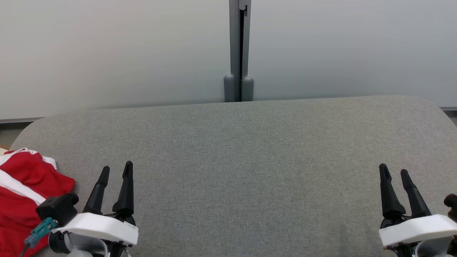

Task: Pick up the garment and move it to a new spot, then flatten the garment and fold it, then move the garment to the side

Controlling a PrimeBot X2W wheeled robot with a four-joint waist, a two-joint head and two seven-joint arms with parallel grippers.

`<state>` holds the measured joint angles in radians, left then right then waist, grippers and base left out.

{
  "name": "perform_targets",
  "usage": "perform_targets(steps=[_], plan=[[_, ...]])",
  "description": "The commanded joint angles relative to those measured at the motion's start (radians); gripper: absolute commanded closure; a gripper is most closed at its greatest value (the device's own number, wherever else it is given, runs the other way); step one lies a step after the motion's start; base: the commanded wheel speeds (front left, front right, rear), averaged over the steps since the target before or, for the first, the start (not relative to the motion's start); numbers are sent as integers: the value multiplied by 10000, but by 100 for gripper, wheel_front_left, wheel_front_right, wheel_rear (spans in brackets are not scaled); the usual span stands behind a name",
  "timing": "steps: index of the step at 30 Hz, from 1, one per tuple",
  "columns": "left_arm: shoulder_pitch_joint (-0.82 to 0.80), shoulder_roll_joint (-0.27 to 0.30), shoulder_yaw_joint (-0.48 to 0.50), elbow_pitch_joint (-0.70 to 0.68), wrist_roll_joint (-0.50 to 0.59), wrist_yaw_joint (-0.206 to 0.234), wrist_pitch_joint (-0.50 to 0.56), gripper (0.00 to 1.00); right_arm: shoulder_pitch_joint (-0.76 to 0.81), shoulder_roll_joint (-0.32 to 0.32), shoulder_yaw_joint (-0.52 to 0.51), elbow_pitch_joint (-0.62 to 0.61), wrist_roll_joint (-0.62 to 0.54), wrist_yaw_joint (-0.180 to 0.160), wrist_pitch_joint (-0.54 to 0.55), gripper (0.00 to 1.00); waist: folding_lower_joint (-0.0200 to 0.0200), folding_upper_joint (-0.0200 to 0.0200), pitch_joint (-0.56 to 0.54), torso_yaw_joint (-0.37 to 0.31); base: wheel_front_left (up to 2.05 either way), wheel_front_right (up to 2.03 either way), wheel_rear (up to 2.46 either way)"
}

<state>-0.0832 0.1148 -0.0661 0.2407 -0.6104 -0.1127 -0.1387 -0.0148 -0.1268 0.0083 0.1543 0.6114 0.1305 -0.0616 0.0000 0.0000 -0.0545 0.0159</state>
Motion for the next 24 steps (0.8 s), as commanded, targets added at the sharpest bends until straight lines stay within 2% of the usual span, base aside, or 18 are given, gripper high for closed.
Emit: perform_targets(steps=[1,24], plan=[[11,98,-3,12,335,42,-100,0,7,-113,13,-54,-328,3,-74,0,0,0,-17,9,0,0,0],[-76,104,-72,625,2347,130,-632,0,225,-75,71,8,-2252,3,-151,0,0,0,-184,87,0,0,0]])
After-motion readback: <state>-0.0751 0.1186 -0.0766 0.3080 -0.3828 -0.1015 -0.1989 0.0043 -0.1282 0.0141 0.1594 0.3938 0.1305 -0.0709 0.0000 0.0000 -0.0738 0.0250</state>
